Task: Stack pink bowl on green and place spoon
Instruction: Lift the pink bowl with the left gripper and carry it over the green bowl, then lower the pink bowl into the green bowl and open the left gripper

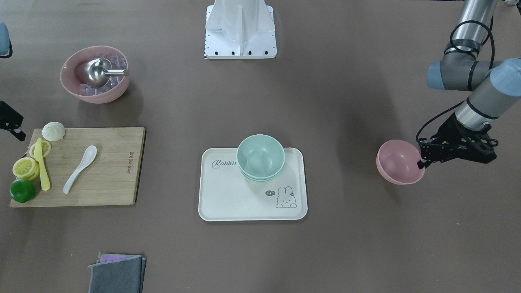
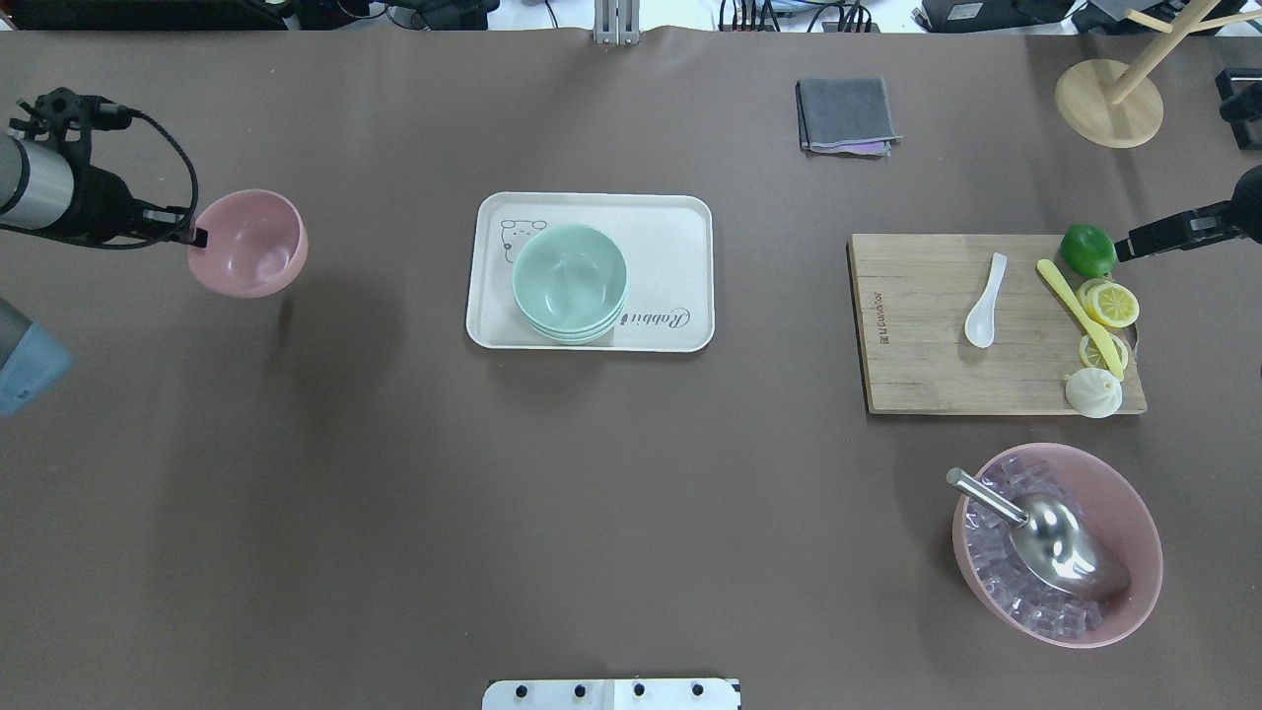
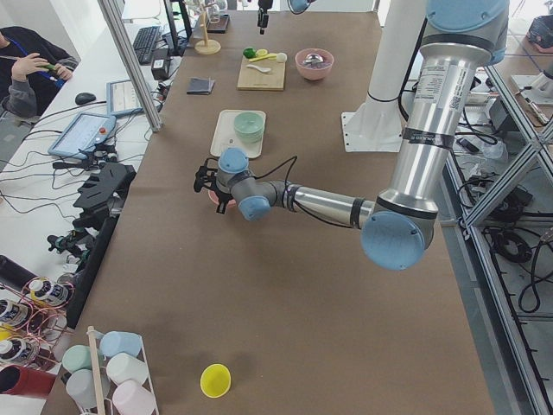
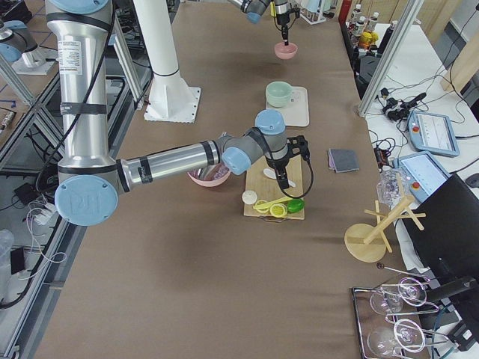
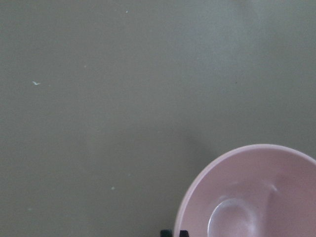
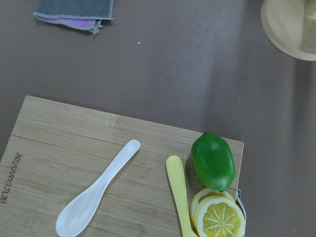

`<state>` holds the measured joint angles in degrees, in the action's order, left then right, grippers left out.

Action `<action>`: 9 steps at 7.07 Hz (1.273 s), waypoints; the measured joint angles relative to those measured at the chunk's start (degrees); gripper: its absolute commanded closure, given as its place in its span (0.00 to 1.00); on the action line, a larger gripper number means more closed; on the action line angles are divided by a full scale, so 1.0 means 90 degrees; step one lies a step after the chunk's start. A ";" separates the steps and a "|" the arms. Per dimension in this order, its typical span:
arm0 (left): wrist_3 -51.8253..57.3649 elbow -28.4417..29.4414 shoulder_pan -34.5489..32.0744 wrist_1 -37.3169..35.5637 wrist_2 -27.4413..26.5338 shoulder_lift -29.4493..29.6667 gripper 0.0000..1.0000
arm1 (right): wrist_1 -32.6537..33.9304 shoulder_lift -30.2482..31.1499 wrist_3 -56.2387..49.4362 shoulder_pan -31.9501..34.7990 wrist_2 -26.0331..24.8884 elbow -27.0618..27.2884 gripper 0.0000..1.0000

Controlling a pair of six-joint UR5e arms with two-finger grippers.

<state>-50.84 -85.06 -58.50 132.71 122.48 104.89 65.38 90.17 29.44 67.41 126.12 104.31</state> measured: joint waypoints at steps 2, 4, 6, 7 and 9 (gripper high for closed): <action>-0.0661 -0.0538 0.0235 -0.1176 -0.0023 0.0750 1.00 | 0.0001 -0.0005 0.0000 0.0000 0.0000 -0.0007 0.00; -0.1111 -0.1248 0.0602 -0.2636 -0.0228 0.1406 1.00 | 0.0001 -0.0006 0.0000 0.0000 0.0000 -0.0008 0.00; -0.1747 -0.1410 0.1344 -0.3338 -0.0791 0.2035 1.00 | 0.0002 -0.0006 0.0000 0.0000 0.0000 -0.0009 0.00; -0.1995 -0.1361 0.1619 -0.3527 -0.1000 0.2311 1.00 | 0.0001 -0.0007 0.0000 0.0000 0.0000 -0.0008 0.00; -0.2211 -0.1193 0.1902 -0.3646 -0.1267 0.2587 1.00 | 0.0002 -0.0008 0.0000 0.0000 0.0000 -0.0009 0.00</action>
<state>-70.74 -95.80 -41.38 99.89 111.08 128.18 65.39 90.09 29.44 67.41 126.12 104.24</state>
